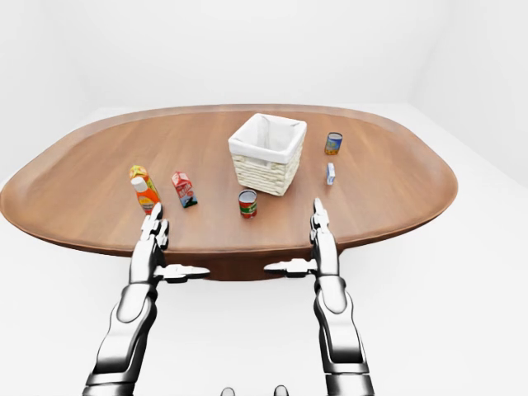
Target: Pick the milk and place it in the basket.
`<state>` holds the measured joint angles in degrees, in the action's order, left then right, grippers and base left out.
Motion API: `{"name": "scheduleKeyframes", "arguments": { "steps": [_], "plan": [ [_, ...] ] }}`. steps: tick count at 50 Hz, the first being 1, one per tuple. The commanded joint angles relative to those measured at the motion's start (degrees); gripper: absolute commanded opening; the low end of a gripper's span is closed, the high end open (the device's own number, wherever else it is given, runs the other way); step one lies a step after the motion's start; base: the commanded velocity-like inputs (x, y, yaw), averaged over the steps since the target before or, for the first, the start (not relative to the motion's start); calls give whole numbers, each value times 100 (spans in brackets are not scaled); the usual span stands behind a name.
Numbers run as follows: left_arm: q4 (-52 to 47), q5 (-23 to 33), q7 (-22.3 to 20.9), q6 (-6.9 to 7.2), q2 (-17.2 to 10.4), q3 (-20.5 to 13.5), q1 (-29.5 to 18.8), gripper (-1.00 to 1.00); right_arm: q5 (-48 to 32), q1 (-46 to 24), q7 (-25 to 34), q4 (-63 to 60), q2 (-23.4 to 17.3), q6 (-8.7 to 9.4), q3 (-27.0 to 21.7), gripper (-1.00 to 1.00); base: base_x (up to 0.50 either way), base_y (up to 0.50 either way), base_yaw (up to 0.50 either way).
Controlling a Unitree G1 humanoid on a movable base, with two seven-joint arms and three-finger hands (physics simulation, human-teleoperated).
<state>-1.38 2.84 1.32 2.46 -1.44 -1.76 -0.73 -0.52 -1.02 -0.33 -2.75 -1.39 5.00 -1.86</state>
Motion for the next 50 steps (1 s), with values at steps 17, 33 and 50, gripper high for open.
{"name": "scheduleKeyframes", "arguments": {
  "steps": [17, 33, 50],
  "plan": [
    [-1568, 1419, 524, 134, -159, -470, 222, 100, -426, 411, 771, -2371, -119, 0, -318, 100, 0, 0, 0],
    [-2746, 1873, 237, 55, 2, -414, 681, 100, -186, 676, 1063, -3454, -35, 0, -306, 100, 0, 0, 0],
    [-2732, 1977, 124, -199, 30, -411, 742, 100, -127, 769, 1137, -3762, 13, 0, -326, 100, 0, 0, 0]
  ]
}}
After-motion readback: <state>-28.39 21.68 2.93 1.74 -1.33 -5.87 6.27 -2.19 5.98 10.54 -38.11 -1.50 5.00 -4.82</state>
